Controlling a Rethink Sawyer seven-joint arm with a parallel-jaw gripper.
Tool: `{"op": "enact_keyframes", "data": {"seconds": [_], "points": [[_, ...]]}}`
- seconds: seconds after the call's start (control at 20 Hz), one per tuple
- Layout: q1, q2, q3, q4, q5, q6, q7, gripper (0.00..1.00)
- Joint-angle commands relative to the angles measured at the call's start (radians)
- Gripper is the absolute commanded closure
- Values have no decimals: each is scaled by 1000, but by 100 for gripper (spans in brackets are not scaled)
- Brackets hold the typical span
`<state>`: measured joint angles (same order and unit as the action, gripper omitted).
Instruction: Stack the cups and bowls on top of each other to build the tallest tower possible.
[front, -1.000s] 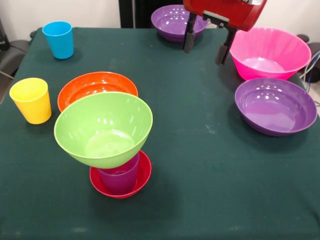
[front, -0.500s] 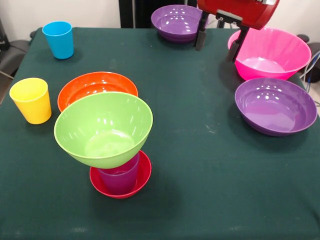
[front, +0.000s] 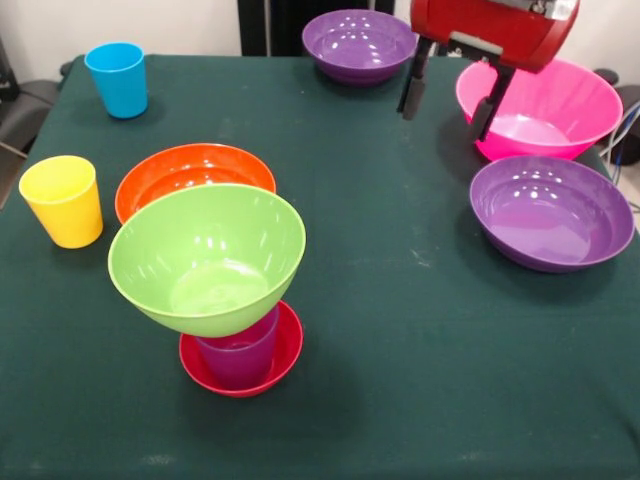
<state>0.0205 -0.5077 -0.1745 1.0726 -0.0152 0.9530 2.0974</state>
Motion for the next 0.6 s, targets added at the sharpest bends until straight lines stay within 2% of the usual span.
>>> {"op": "enact_keyframes", "data": {"seconds": [0.05,0.6], "points": [[26,104,39,102,16,-119,241,0],[68,146,-4,86,55,-146,305,0]]}}
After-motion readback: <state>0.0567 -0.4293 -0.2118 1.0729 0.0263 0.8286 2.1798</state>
